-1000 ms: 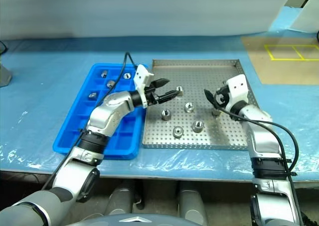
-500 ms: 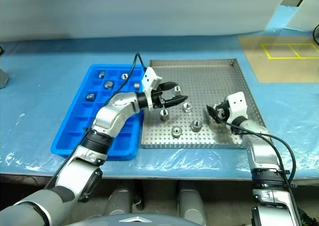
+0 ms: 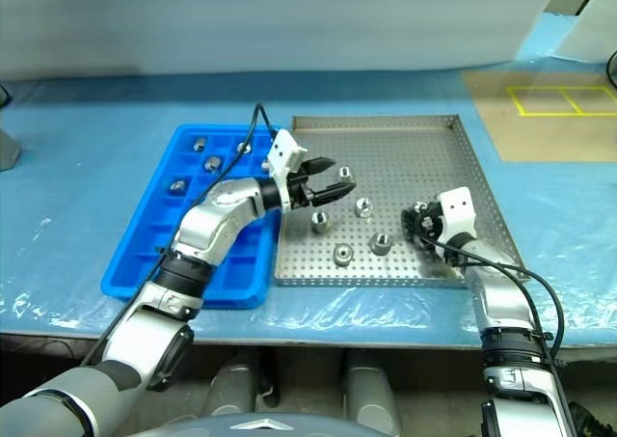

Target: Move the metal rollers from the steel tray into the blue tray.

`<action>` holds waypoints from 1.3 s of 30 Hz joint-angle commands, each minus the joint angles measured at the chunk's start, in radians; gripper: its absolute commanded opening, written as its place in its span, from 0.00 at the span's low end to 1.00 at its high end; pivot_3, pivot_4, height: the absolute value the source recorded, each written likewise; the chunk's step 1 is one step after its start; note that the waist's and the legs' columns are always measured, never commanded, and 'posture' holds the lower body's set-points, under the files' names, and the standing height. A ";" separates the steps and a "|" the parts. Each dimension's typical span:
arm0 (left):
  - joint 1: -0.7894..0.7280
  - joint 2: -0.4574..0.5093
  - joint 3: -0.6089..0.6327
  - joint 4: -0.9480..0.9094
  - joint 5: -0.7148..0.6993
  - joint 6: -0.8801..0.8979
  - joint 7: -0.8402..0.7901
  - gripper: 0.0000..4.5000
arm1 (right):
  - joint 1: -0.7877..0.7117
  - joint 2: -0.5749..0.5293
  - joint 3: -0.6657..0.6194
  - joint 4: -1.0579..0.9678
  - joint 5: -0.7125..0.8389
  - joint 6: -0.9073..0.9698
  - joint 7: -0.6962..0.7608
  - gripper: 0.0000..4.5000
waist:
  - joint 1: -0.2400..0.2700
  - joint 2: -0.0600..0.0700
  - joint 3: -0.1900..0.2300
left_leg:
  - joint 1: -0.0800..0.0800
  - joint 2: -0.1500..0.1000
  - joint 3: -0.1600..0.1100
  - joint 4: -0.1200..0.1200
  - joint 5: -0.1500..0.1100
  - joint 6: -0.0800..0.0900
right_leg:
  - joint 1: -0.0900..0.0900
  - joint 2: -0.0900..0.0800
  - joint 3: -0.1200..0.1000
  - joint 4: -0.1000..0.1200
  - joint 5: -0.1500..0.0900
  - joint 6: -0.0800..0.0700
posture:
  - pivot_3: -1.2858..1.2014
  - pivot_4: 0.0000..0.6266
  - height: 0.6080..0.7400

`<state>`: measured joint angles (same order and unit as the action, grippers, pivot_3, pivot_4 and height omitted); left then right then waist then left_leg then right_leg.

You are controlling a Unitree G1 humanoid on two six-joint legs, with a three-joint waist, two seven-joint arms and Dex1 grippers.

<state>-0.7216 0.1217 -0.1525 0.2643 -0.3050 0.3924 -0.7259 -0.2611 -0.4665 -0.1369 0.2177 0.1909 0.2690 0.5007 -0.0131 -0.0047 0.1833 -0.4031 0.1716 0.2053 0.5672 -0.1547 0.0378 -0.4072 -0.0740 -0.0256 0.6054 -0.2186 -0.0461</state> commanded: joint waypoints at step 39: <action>0.054 0.350 0.259 -0.152 -0.082 0.035 -0.040 0.89 | -0.284 0.047 0.242 -0.267 0.026 0.097 0.206 0.38 | -0.005 0.001 0.001 | -0.004 0.003 0.000 -0.006 0.003 -0.005 | -0.011 0.004 0.001 0.003 0.000 -0.001 | 0.44 0.24 1.00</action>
<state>-0.6691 0.4443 0.0769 0.1251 -0.3775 0.4470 -0.7429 -0.5300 -0.4286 0.0685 -0.0308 0.2056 0.3719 0.6704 -0.0178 -0.0033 0.1840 -0.4069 0.1751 0.2051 0.5606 -0.1515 0.0326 -0.4184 -0.0699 -0.0250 0.6084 -0.2190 -0.0475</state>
